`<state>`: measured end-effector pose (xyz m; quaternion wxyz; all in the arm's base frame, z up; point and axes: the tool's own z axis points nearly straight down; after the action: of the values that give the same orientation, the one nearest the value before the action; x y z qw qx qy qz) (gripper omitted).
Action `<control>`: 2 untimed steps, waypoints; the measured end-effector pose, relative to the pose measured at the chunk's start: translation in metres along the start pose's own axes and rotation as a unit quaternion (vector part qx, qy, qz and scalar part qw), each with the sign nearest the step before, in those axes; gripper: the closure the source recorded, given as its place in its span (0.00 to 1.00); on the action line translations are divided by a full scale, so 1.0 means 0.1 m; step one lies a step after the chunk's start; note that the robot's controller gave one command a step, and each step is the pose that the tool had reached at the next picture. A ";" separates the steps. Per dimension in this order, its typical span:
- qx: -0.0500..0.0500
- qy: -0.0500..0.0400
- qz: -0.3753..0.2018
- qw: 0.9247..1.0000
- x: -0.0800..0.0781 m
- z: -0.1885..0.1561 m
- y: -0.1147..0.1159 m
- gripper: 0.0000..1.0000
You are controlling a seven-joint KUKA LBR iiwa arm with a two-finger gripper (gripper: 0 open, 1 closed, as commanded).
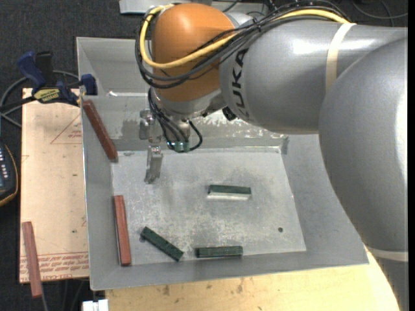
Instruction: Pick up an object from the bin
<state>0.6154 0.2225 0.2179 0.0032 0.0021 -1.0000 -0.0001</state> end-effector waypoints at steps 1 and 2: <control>0.002 0.001 -0.050 0.999 0.32 0.83 -0.47 0.00; 0.001 -0.003 -0.182 0.983 0.09 1.26 -1.40 0.00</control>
Offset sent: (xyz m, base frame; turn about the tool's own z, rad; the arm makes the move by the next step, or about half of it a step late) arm -0.0298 -0.0447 -0.0777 -0.1037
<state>0.6061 0.0827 0.0922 0.0005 0.1840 -0.9829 0.0008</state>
